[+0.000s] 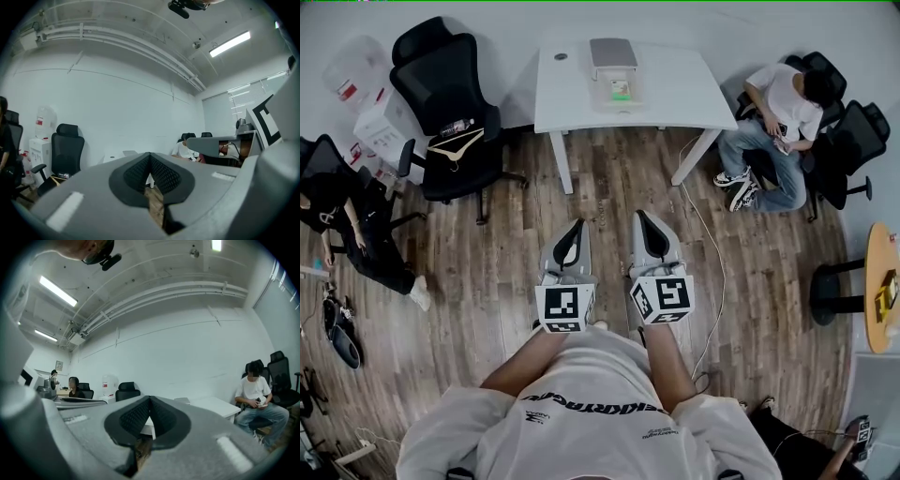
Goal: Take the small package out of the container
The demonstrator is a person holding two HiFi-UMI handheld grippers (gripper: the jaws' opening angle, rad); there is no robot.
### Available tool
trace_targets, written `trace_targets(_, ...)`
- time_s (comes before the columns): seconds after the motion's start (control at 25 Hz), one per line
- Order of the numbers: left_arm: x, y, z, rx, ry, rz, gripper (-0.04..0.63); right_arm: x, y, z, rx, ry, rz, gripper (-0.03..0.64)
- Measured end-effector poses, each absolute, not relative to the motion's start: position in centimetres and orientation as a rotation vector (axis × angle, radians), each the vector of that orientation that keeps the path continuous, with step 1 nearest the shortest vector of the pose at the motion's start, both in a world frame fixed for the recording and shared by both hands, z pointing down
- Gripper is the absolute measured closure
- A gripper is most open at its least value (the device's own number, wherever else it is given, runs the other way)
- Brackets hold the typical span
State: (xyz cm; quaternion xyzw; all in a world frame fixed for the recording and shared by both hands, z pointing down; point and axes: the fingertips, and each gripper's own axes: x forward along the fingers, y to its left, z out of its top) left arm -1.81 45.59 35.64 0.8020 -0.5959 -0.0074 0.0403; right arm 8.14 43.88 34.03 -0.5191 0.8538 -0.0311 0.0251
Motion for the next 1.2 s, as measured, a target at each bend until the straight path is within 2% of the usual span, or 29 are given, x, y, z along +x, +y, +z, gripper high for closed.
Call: trace_targets(1.2, -6.1, 15.5, 35.0, 2.541, -1.655, 0.006, 0.592, 4.3, 15.3, 34.9, -1.812, 2.541, -0.19, 0.617)
